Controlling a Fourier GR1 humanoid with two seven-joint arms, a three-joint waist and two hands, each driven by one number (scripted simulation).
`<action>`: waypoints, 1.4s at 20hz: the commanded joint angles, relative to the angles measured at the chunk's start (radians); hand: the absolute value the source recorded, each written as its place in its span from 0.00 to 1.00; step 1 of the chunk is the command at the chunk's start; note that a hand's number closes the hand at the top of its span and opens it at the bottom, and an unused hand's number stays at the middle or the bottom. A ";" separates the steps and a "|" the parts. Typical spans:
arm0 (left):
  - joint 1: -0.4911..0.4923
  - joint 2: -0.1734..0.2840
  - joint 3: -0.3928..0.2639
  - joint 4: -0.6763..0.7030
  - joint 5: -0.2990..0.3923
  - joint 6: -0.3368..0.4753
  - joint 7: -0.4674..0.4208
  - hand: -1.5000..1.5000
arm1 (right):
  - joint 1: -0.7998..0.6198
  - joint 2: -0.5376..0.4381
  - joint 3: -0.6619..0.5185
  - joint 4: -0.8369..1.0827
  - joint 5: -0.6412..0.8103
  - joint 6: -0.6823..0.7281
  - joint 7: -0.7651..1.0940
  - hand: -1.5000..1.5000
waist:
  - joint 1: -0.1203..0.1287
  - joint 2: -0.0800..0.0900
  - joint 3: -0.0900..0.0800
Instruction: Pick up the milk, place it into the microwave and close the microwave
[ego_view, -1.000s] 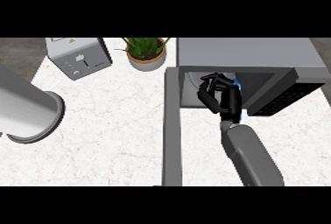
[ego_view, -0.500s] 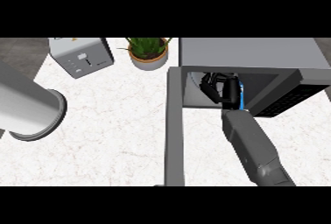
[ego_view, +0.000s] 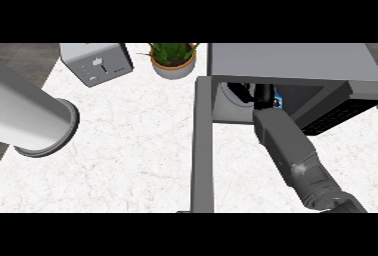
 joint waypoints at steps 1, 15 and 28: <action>-0.001 0.022 0.005 -0.016 0.025 -0.023 0.004 0.00 | -0.050 -0.024 0.026 0.072 0.067 -0.136 -0.039 1.00 | 0.024 0.008 0.001; -0.051 0.037 0.004 0.108 -0.041 -0.054 -0.063 0.00 | -0.096 -0.095 -0.012 0.147 0.086 -0.318 0.012 1.00 | 0.043 0.027 0.002; -0.108 0.026 -0.045 0.115 -0.060 -0.028 -0.023 0.00 | -0.086 -0.165 -0.026 0.223 0.096 -0.332 0.072 1.00 | 0.071 0.043 0.004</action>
